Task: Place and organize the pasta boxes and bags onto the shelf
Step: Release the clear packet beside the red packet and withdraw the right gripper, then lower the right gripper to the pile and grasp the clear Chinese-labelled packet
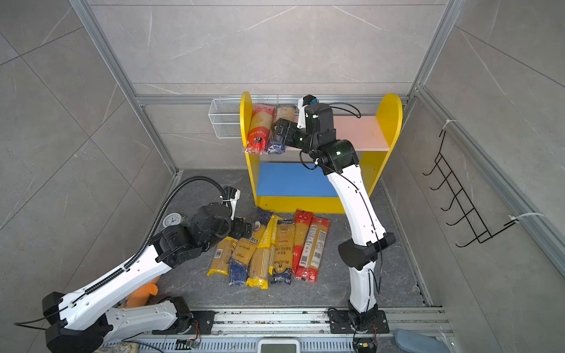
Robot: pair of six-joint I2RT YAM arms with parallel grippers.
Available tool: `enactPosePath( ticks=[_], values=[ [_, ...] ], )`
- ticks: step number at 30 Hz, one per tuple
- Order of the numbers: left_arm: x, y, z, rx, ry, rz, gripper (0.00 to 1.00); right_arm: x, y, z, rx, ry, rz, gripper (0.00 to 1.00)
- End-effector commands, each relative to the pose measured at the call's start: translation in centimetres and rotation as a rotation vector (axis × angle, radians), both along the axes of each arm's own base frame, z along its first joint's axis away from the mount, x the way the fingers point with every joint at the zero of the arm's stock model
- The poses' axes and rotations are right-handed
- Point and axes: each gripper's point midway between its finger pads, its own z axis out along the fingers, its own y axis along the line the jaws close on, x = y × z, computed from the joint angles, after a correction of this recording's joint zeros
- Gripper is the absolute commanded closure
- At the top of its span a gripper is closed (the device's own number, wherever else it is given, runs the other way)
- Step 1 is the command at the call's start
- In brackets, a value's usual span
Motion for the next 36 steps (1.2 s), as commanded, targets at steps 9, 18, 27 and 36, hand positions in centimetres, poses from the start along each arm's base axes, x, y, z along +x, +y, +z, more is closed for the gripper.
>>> enactPosePath(
  ticks=[9,18,27,36],
  values=[
    [-2.8,3.3,-0.7,-0.105,0.035,0.05,0.0,-8.5,-4.2,-3.1,-0.106,0.07,-0.035,0.06],
    [-5.1,6.7,-3.6,-0.116,0.097,0.115,0.0,-15.7,-3.9,-14.4,-0.217,0.277,-0.001,0.06],
    [-6.3,7.9,-5.8,-0.165,0.138,0.141,0.0,-21.9,-2.5,-28.5,-0.296,0.544,0.053,0.07],
    [-6.4,7.5,-7.0,-0.156,0.175,0.143,0.0,-24.2,-0.9,-36.1,-0.339,0.681,0.084,0.07]
  ],
)
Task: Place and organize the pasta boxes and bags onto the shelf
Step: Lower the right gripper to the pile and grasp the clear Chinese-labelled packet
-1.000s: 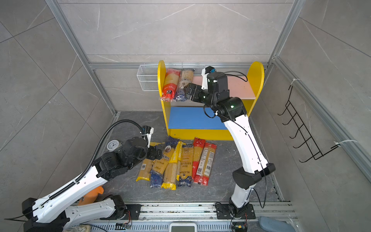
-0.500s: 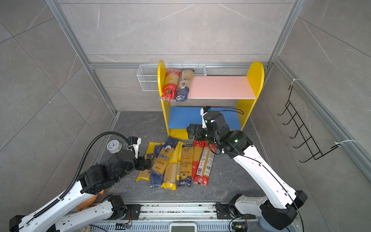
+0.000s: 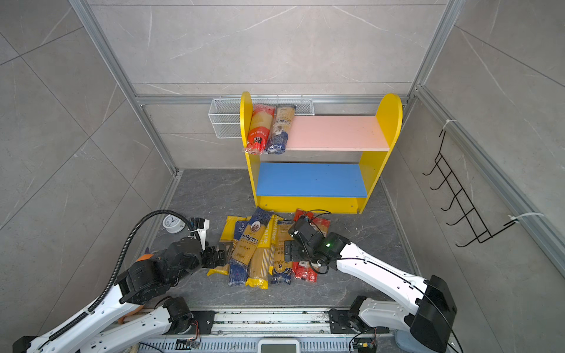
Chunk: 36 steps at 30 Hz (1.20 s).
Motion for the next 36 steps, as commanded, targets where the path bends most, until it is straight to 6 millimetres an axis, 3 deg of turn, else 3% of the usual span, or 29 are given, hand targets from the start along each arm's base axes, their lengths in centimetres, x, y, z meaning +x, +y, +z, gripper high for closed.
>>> enactPosePath(
  ticks=[1,6,14,25,28,32,36],
  values=[
    [0.1,-0.3,0.3,-0.021,0.001,0.01,0.0,-0.1,2.0,-1.3,0.043,0.02,-0.004,0.07],
    [0.5,-0.6,0.4,-0.011,-0.002,0.007,0.0,-0.6,3.3,-3.9,-0.035,0.06,0.023,0.07],
    [0.8,-1.0,0.2,0.016,0.003,0.001,0.0,-1.5,3.4,-7.6,-0.175,0.114,0.018,0.08],
    [0.7,-0.8,0.4,0.02,-0.012,-0.004,0.0,-2.4,5.9,-10.6,-0.241,0.162,0.049,0.16],
    [0.7,-0.5,0.4,0.029,-0.012,0.002,0.0,-2.6,5.6,-11.3,-0.27,0.177,0.039,0.24],
    [0.6,-0.3,0.5,0.026,-0.017,0.001,0.0,-2.7,5.1,-11.1,-0.287,0.178,0.027,0.58],
    [0.7,-0.4,0.8,0.021,-0.033,-0.005,0.0,-2.9,4.9,-10.0,-0.268,0.173,0.025,0.81]
  ],
)
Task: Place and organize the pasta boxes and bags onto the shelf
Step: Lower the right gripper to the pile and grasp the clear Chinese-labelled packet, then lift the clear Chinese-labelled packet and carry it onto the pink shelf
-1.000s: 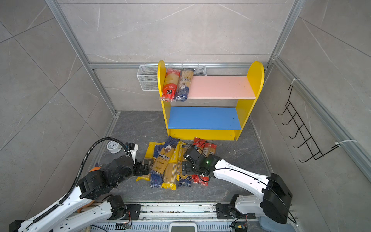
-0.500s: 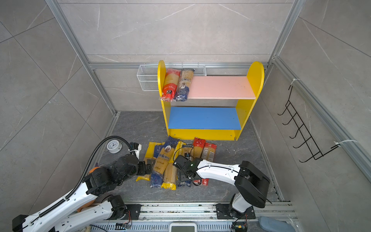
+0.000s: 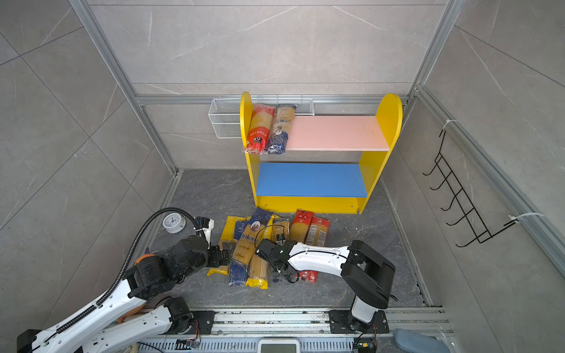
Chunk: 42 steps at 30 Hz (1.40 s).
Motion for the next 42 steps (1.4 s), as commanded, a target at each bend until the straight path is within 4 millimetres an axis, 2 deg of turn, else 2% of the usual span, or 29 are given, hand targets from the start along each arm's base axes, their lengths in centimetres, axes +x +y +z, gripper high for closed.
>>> enactPosePath(
  ticks=[1,2,3,15,21,25,33,42],
  values=[
    [0.4,-0.1,1.7,-0.011,-0.057,-0.009,0.0,-0.7,-0.4,0.7,-0.007,0.008,0.006,0.88],
    [0.4,-0.1,1.7,-0.009,-0.059,-0.01,0.0,-0.7,-0.4,1.2,0.004,0.002,0.004,0.98],
    [0.5,-0.2,1.7,-0.008,-0.059,-0.012,0.0,-0.7,-0.5,1.6,0.014,-0.003,0.003,1.0],
    [0.7,-0.7,2.1,-0.005,-0.064,-0.024,0.0,-1.0,-0.2,7.3,0.166,-0.058,0.016,1.0],
    [0.9,-1.0,2.2,-0.008,-0.07,-0.029,0.0,-0.3,-0.6,8.0,0.148,-0.094,0.031,1.0],
    [1.0,-1.0,2.6,0.001,-0.07,-0.027,0.0,-0.1,-0.6,10.3,0.185,-0.136,0.05,1.0],
    [1.4,-1.6,3.3,-0.009,-0.084,-0.039,0.0,-0.3,-3.8,17.0,0.235,-0.27,0.054,1.0],
    [2.8,-4.2,4.0,-0.016,-0.088,-0.07,0.0,-1.2,-8.1,23.4,0.299,-0.406,0.033,1.0]
  ],
)
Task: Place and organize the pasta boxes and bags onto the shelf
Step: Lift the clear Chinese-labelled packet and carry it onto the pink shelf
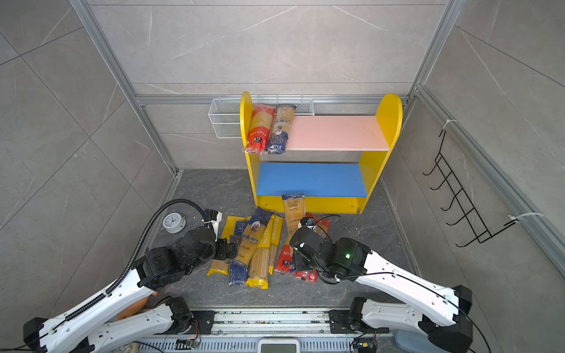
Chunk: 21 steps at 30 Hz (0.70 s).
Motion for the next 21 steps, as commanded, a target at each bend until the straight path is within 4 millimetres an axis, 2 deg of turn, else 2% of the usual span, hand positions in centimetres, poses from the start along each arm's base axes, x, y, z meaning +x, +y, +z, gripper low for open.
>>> enactPosePath(
  ticks=[1,8,12,16,21],
  values=[
    [1.1,-1.9,2.3,-0.047,-0.054,-0.034,0.0,1.1,-1.7,4.7,0.044,-0.152,-0.032,1.0],
    [2.4,-4.5,3.3,-0.058,-0.052,-0.068,0.0,1.0,-3.8,9.7,0.098,-0.269,-0.033,1.0],
    [2.9,-5.6,4.0,-0.073,-0.066,-0.085,0.0,1.5,-4.9,12.7,0.088,-0.355,-0.045,1.0],
    [3.3,-5.9,4.3,-0.073,-0.073,-0.083,0.0,2.7,-5.8,15.7,0.054,-0.46,-0.083,1.0],
    [3.5,-5.9,4.3,-0.07,-0.084,-0.073,0.0,4.3,-5.3,20.6,0.052,-0.594,-0.1,1.0]
  ],
)
